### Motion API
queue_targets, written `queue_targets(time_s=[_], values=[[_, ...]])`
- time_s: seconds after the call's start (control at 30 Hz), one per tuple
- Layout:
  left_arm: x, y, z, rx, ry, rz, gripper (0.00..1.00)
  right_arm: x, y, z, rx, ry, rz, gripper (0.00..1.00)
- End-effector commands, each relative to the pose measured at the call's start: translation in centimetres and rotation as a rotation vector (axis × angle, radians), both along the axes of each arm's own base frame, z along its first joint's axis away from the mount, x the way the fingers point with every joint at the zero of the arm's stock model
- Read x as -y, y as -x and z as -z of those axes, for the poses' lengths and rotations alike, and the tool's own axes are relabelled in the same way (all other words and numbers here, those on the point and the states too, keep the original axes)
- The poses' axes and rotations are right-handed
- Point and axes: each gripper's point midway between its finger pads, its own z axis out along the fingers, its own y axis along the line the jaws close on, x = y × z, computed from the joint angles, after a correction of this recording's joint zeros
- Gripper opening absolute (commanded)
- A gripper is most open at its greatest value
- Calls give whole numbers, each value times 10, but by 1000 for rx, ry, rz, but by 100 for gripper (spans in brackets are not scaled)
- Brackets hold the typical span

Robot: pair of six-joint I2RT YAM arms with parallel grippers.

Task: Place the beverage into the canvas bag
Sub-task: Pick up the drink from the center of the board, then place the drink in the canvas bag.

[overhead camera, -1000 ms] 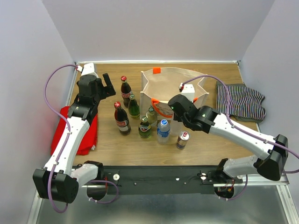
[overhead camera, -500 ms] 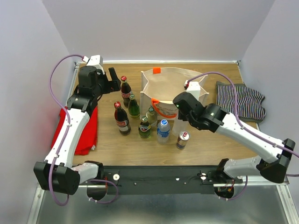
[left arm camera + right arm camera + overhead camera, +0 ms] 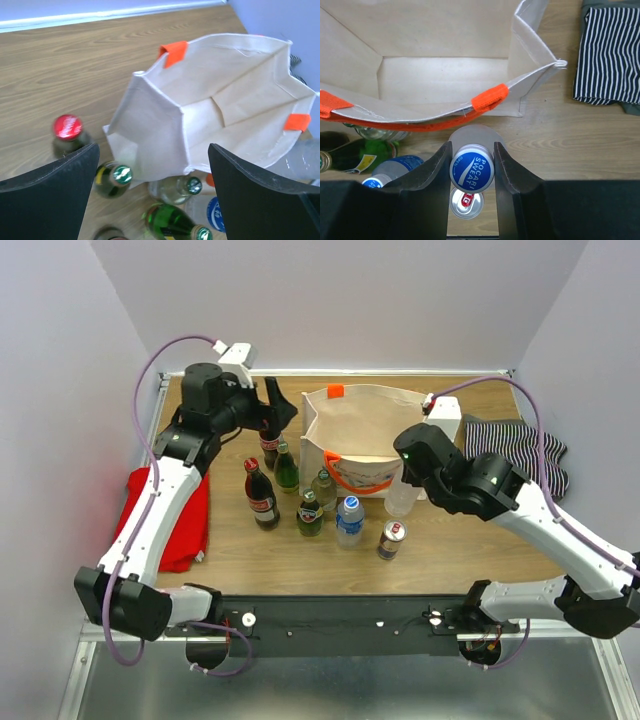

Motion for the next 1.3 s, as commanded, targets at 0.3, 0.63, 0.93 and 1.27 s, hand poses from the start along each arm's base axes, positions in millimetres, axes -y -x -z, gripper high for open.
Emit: queue_targets(time_s=[0.3, 0.63, 0.93, 1.27], values=[[74, -12, 24, -12, -1, 158, 97, 28, 6, -93, 165, -86, 35, 1], [65, -24, 61, -88, -48, 68, 76, 24, 10, -137, 238, -136, -54, 1], [66, -23, 88, -164, -74, 75, 65, 21, 10, -175, 299, -174, -99, 1], [58, -21, 101, -199, -108, 47, 31, 11, 2, -217, 381, -180, -135, 1]])
